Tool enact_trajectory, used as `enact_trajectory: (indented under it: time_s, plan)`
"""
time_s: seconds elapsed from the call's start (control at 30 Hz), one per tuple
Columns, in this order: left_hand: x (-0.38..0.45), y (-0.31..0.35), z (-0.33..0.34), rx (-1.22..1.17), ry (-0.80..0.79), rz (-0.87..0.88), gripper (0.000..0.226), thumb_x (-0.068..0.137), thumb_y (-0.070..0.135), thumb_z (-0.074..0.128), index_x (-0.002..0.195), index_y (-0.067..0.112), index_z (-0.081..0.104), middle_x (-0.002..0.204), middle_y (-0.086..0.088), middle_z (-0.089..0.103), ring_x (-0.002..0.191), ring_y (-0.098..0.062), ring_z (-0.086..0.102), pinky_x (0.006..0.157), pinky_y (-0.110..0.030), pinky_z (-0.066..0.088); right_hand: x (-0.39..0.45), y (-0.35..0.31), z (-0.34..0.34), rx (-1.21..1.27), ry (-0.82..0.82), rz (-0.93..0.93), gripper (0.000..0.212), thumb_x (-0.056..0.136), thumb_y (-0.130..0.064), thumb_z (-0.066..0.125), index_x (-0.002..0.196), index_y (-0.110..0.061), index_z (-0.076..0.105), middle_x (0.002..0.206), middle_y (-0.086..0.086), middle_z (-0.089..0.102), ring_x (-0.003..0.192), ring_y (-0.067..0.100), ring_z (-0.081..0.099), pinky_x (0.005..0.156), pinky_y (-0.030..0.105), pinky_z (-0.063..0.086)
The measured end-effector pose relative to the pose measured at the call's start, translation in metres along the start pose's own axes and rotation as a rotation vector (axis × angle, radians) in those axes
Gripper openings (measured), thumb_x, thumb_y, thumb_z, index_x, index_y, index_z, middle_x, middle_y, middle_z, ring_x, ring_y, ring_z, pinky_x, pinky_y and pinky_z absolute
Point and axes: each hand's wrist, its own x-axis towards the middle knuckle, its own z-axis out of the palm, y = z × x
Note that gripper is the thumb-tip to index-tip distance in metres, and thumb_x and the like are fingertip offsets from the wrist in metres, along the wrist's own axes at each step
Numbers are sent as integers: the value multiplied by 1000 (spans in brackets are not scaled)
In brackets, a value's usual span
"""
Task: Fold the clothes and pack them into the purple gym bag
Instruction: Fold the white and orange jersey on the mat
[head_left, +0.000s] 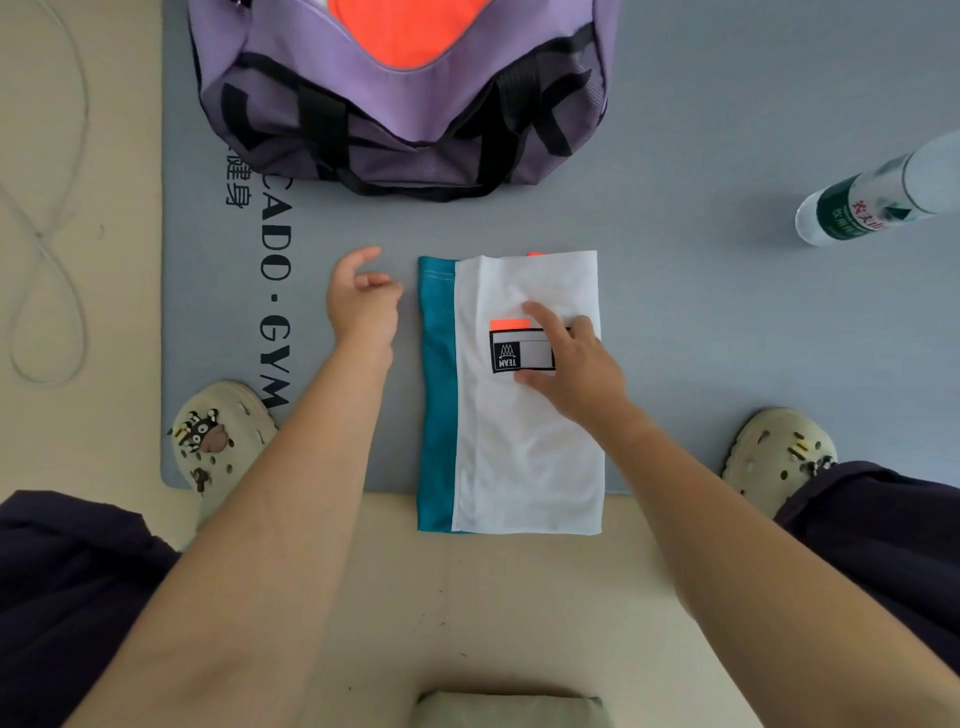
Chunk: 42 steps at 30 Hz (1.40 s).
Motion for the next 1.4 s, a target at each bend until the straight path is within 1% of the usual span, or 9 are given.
enact_trajectory:
  time_s: [0.17,0.3,0.53,0.7,0.87,1.0,1.13,1.23,1.4]
  plan:
    - [-26,-37,-9,390,-1,38,34,82,32,75,109,18,60,87,10,59,76,-9,57,65,-19,42,-2,0,-8,90,-18,6,76,81,-38,71,143,-46,28,116,0,45,85,21,54,65,30,43]
    - [-67,-66,-4,647,-1,-33,43,74,54,75,92,18,61,84,9,61,75,-17,57,63,-27,39,-21,3,-10,259,264,206,52,85,-25,68,129,-19,40,114,6,49,95,30,55,68,36,45]
    - [-104,-78,6,440,-77,-292,34,70,45,80,79,18,62,72,7,63,58,-10,58,47,-22,38,-62,17,1,357,137,588,37,85,-37,70,100,-9,51,99,7,63,93,29,59,79,39,47]
    - [-101,-73,2,259,-161,-300,25,69,30,84,82,22,65,86,4,70,76,-16,67,64,-27,52,-60,20,-6,513,48,592,33,84,-28,72,67,-13,49,66,-2,54,67,22,52,50,27,37]
    - [-85,-61,-10,-76,-312,-332,29,78,21,81,104,21,68,102,3,75,95,-16,71,84,-31,55,-59,27,-20,848,39,541,24,85,-25,73,92,-3,63,82,2,61,72,18,56,64,29,48]
    - [-66,-42,-14,-176,-366,-308,39,84,11,74,120,8,60,110,-7,73,97,-23,70,74,-30,56,-50,28,-37,1157,-31,464,20,87,-16,71,99,-9,56,94,9,67,86,23,64,81,39,54]
    - [-57,-28,-20,-242,-380,-183,71,85,2,70,144,29,40,127,0,65,109,-15,67,86,-30,56,-41,25,-52,1243,19,357,33,86,-10,71,109,-22,50,90,8,71,81,23,68,70,33,54]
    - [-56,-18,-24,-223,-455,-69,62,87,-7,62,136,30,53,130,3,64,113,-14,65,90,-27,54,-36,23,-65,1263,-22,227,49,86,-5,69,122,-35,57,96,8,74,87,20,70,72,28,55]
    - [-56,-2,-25,116,-542,75,48,79,-9,70,117,21,68,107,3,74,96,-10,70,75,-17,55,-29,19,-77,1009,-77,147,50,80,9,69,120,-21,66,105,5,74,92,13,70,80,22,54]
